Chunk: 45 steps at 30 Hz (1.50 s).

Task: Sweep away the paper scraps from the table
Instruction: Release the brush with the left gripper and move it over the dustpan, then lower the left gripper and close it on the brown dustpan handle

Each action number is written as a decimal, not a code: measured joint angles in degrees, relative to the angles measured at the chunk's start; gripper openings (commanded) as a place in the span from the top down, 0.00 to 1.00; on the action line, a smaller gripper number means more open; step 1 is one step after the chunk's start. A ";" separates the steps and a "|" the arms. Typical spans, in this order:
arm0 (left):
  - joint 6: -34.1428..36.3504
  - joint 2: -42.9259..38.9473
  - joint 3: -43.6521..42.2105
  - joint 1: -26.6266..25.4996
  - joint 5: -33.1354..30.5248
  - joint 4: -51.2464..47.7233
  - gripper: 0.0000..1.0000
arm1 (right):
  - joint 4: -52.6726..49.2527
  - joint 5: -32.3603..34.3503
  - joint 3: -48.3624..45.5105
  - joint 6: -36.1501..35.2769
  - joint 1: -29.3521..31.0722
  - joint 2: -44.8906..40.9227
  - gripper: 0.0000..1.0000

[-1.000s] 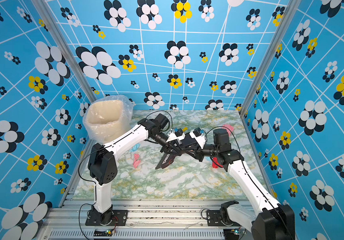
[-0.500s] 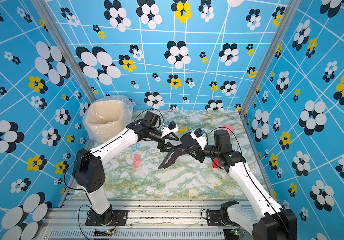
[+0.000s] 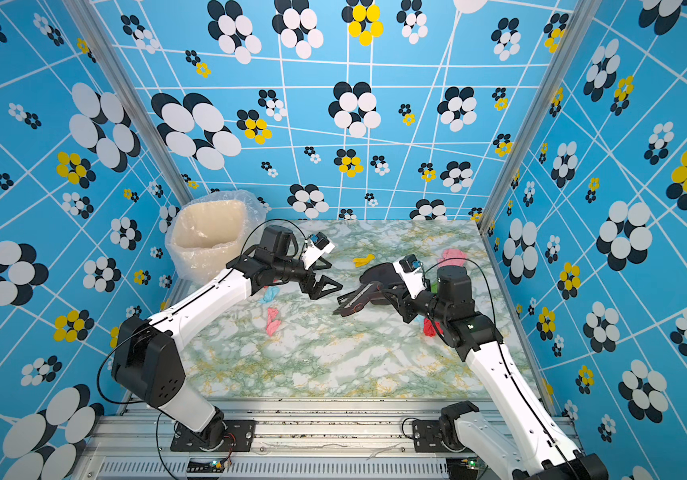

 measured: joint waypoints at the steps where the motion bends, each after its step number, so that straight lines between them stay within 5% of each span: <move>1: -1.29 -0.31 -0.70 0.11 -1.57 0.44 0.01 | 0.39 1.92 -0.04 0.48 0.00 -0.63 1.00; 13: -12.70 -1.44 -9.09 -0.31 -16.04 6.43 0.01 | 1.62 23.37 0.74 6.64 0.00 -5.60 1.00; 26: -6.36 5.09 -7.91 -6.29 -24.90 8.35 0.01 | -4.02 35.32 5.33 8.33 0.00 -5.42 1.00; 45: 5.75 29.38 21.29 -11.63 -30.56 -6.64 0.01 | -6.64 39.65 10.43 8.11 -0.15 -0.15 1.00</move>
